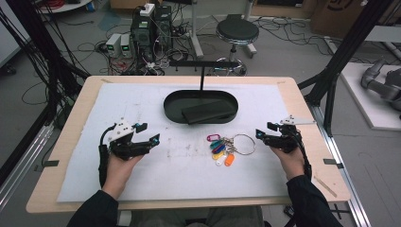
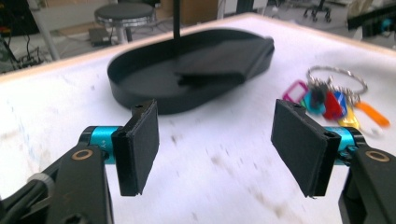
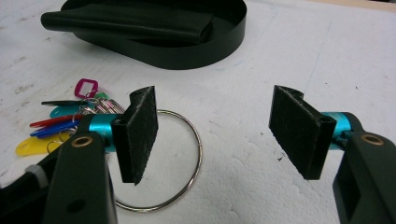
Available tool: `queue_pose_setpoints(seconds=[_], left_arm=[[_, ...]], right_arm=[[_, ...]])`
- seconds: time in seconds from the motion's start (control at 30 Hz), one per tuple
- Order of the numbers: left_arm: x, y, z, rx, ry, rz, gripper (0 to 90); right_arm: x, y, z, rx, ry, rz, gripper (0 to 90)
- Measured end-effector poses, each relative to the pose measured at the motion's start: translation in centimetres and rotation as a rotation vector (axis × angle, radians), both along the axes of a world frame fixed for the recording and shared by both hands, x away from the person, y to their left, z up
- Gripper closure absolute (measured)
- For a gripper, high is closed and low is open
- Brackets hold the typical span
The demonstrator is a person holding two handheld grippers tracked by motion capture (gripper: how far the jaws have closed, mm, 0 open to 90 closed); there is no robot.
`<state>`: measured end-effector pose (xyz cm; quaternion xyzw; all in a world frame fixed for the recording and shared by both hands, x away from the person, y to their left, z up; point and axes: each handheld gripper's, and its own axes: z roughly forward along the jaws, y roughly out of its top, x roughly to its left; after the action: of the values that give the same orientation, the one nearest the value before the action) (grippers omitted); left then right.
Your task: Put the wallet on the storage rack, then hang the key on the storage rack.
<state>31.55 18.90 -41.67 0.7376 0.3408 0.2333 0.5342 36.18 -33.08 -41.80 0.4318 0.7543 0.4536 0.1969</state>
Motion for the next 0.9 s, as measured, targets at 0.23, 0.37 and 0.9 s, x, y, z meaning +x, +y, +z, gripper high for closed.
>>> queue_pose_setpoints(seconds=[0.23, 0.37, 0.9], left_arm=[[-0.9, 0.0, -0.6, 0.013, -0.003, 0.027, 32.4], [-0.7, 0.1, -0.3, 0.010, -0.030, 0.047, 32.0], [-0.1, 1.4, -1.0, 0.008, -0.020, 0.085, 30.7]], right_arm=[[-0.5, -0.2, 0.2, -0.004, -0.009, -0.005, 33.2], [-1.0, -0.4, 0.3, -0.003, -0.016, -0.005, 33.2], [-1.5, -0.7, -0.6, -0.007, 0.010, 0.036, 49.5]])
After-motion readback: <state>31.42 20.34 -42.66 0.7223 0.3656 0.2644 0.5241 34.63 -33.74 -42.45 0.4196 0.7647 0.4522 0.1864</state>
